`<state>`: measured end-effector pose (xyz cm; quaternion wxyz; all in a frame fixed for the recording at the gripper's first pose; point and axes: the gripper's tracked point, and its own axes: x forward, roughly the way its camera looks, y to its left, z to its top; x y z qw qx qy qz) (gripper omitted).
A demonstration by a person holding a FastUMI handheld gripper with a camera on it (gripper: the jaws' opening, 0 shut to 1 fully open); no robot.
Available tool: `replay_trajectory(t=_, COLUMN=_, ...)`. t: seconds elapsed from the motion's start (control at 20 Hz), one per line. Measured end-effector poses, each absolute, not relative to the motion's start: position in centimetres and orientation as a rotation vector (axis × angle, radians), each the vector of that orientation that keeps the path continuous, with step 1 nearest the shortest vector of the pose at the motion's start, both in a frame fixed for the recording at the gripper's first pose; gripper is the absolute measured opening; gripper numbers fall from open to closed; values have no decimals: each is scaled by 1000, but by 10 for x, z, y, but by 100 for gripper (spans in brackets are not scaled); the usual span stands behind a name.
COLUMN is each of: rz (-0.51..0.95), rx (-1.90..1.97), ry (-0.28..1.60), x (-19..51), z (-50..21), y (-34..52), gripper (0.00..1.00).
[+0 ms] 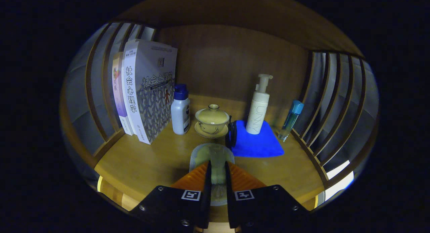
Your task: Pull open the drawer, take out the items inside it, and place them on the countertop above the cabinet.
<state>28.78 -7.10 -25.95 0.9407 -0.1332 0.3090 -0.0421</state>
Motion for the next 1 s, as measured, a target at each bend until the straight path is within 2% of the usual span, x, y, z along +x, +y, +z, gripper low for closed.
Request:
replay_trajectory(t=0.25, rz=-58, rx=-291, ry=628, x=287, z=-266, y=-68, gripper=29)
replay_trajectory(t=0.3, rz=-50, rx=-267, ry=630, x=284, z=-266, y=-64, gripper=36)
replay_trajectory(t=0.5, rz=2, rx=-154, ry=533, x=264, z=-233, y=-40, gripper=94)
replay_trajectory(t=0.8, rz=-22, rx=-139, ry=339, x=184, z=-146, y=-33, gripper=95)
replay_trajectory(t=1.0, rz=-32, rx=-181, ry=259, x=124, z=-116, y=-31, gripper=95)
